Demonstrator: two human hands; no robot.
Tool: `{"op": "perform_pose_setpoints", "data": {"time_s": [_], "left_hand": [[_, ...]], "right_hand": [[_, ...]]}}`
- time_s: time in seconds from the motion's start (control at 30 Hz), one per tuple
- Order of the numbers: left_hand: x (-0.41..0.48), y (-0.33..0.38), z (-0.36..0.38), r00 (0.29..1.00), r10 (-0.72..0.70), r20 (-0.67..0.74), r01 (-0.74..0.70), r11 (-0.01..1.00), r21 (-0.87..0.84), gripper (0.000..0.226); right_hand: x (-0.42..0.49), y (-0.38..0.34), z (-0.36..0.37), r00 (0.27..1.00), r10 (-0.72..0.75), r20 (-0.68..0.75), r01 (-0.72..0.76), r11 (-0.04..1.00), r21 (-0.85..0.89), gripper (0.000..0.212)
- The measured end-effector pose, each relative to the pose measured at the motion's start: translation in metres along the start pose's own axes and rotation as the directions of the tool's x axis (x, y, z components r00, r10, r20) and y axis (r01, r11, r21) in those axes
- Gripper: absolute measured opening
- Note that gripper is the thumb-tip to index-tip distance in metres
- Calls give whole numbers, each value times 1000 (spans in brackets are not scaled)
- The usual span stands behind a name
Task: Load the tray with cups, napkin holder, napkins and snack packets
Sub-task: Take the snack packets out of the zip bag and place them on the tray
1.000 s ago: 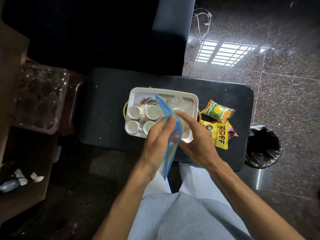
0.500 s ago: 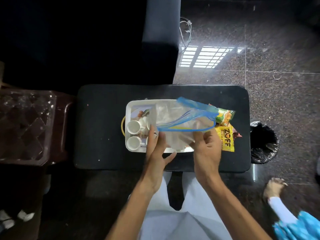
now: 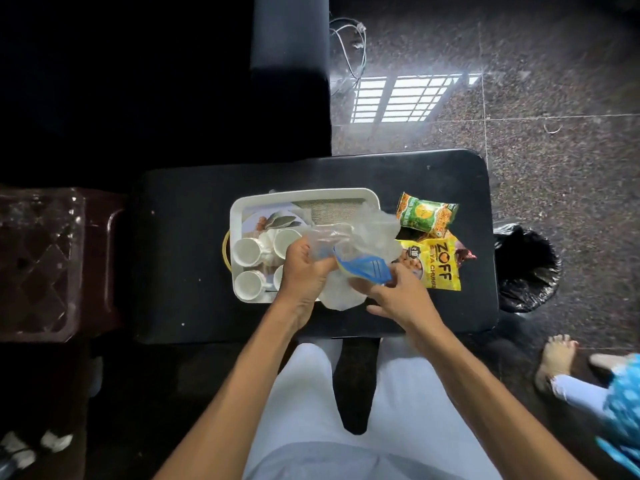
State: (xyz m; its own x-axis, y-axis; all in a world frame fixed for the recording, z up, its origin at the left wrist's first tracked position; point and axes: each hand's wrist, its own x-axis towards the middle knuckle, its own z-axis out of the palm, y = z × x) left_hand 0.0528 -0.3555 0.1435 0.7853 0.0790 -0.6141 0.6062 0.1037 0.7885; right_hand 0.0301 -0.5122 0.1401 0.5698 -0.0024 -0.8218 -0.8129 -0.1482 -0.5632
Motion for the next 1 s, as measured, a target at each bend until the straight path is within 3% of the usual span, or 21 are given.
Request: {"op": "perform_pose_setpoints", "data": {"time_s": [0.07, 0.17, 0.27, 0.37, 0.4, 0.47, 0.53, 0.57, 0.63, 0.67, 0.73, 0.83, 1.0], "left_hand": [[3, -6, 15, 999, -35, 0, 35, 998, 50, 31], [12, -15, 38, 993, -114, -11, 114, 987, 116, 30], [22, -20, 66, 992, -119, 33, 103, 944, 313, 25], [29, -26, 100, 997, -10, 71, -21, 905, 424, 8], [28, -28, 113, 997, 26, 75, -56, 900, 432, 17], [30, -39, 134, 991, 127, 40, -131, 877, 463, 31], [30, -54, 151, 970, 232, -66, -170, 853, 494, 33], [28, -59, 158, 956, 256, -144, -164, 872, 460, 38], [21, -66, 168, 948, 140, -286, -58, 958, 280, 38], [16, -67, 174, 957, 26, -290, 20, 988, 155, 41], [8, -73, 189, 974, -165, -157, 154, 985, -79, 57], [14, -82, 212, 971, -240, -5, 230, 935, -269, 62], [39, -85, 237, 978, -202, 54, 209, 935, -285, 51]], "right_hand": [[8, 9, -21, 981, -187, -42, 180, 974, -140, 101], [11, 10, -51, 902, -426, 74, 433, 886, -166, 129], [10, 9, -74, 813, -544, 207, 576, 803, -152, 118], [17, 10, -98, 716, -668, 201, 694, 651, -308, 88], [23, 13, -106, 687, -702, 187, 717, 610, -338, 79], [38, 18, -124, 668, -738, 95, 719, 608, -337, 69], [53, 27, -137, 676, -730, -99, 677, 668, -308, 63], [60, 31, -144, 666, -715, -211, 656, 696, -292, 61], [73, 38, -155, 606, -683, -408, 632, 725, -276, 54], [78, 40, -159, 570, -668, -479, 626, 730, -273, 50], [82, 45, -161, 516, -656, -550, 642, 722, -259, 46], [81, 57, -156, 533, -659, -531, 677, 709, -200, 51], [79, 78, -171, 742, -569, -355, 636, 765, 104, 56]]}}
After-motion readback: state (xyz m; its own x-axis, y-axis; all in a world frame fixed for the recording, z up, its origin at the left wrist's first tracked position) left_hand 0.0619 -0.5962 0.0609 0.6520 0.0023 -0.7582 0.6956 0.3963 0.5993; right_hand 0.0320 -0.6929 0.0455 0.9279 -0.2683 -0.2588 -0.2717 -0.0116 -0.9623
